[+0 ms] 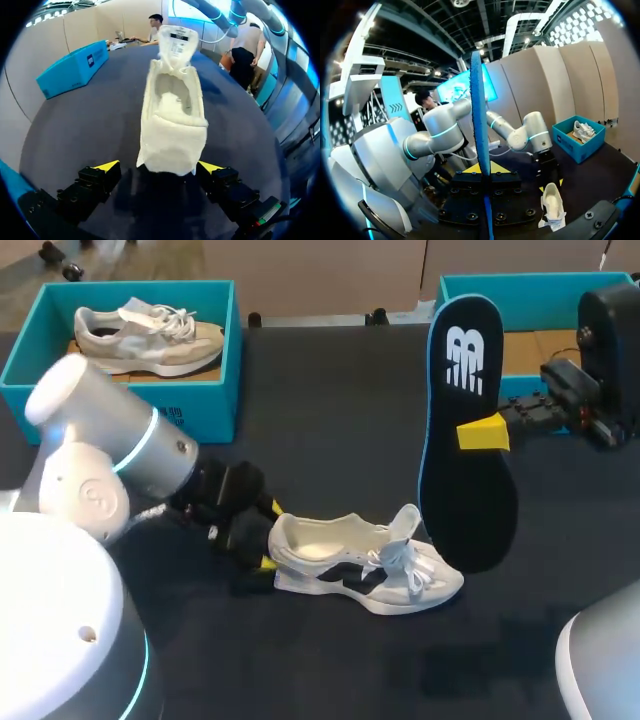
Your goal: Take the shoe out of the shoebox, open the shoe tongue, remove and reinsert the insole, then place the shoe into the shoebox
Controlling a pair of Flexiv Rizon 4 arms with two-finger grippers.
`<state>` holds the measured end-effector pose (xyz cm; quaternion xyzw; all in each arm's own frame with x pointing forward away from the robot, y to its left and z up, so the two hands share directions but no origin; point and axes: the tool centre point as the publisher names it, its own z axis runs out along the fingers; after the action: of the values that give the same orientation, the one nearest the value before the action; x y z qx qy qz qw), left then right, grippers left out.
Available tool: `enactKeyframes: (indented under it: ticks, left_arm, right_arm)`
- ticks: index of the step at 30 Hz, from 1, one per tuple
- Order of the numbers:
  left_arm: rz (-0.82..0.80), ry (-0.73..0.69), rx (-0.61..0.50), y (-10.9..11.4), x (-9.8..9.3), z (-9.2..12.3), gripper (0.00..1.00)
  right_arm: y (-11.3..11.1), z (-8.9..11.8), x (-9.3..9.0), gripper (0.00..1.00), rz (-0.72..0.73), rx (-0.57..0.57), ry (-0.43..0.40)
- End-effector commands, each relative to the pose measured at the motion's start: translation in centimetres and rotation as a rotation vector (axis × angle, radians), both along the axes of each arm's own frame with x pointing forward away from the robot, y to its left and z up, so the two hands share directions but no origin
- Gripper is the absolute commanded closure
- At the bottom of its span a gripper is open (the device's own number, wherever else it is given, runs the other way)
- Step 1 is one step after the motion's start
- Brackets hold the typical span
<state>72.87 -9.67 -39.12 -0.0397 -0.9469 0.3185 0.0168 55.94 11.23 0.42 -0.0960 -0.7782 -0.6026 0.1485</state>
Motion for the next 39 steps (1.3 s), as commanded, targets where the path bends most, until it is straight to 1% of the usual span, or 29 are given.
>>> enactKeyframes:
  ticks: [1,10,12,14,15,19,21,22,26,28,31,34,39]
  left_arm:
    - [0.088,-0.094,0.204,-0.7,-0.4,0.5,0.00]
    - [0.088,-0.094,0.204,-0.7,-0.4,0.5,0.00]
    - [0.059,-0.123,0.282,-0.4,0.2,1.0,0.00]
    - [-0.005,-0.150,0.286,0.0,0.3,1.4,0.00]
    - [-0.012,-0.180,0.319,0.1,0.3,1.6,0.00]
    - [-0.135,-0.253,0.354,0.1,-0.4,2.0,0.00]
    - [-0.144,-0.282,0.422,-0.3,-0.7,2.2,0.00]
    - [-0.162,-0.296,0.430,-0.4,-0.9,2.4,0.00]
    - [-0.203,-0.276,0.491,-0.8,-1.4,3.3,0.00]
    - [-0.209,-0.251,0.533,-0.8,-1.3,3.5,0.00]
    - [-0.199,-0.253,0.583,-0.8,-1.0,3.4,0.00]
    - [-0.191,-0.252,0.604,-0.7,-0.8,3.4,0.00]
    - [-0.195,-0.259,0.607,-0.6,-0.8,3.2,0.00]
  right_arm:
    - [0.2,-0.1,0.1,1.00,0.002,0.000,0.000]
    - [0.2,-0.1,0.1,1.00,0.002,0.000,0.000]
    - [0.2,-0.1,0.1,1.00,0.002,0.000,0.000]
    - [0.2,-0.1,0.1,1.00,0.002,0.000,0.000]
    - [0.2,-0.1,0.1,1.00,0.002,0.000,0.000]
    - [0.2,-0.1,0.1,1.00,0.002,0.000,0.000]
    - [0.2,-0.1,0.1,1.00,0.002,0.000,0.000]
    - [0.2,-0.1,0.1,1.00,0.002,0.000,0.000]
    - [0.2,-0.1,0.1,1.00,0.002,0.000,0.000]
    - [0.2,-0.1,0.1,1.00,0.002,0.000,0.000]
    - [0.2,-0.1,0.1,1.00,0.002,0.000,0.000]
    - [0.2,-0.1,0.1,1.00,0.002,0.000,0.000]
    - [0.2,-0.1,0.1,1.00,0.002,0.000,0.000]
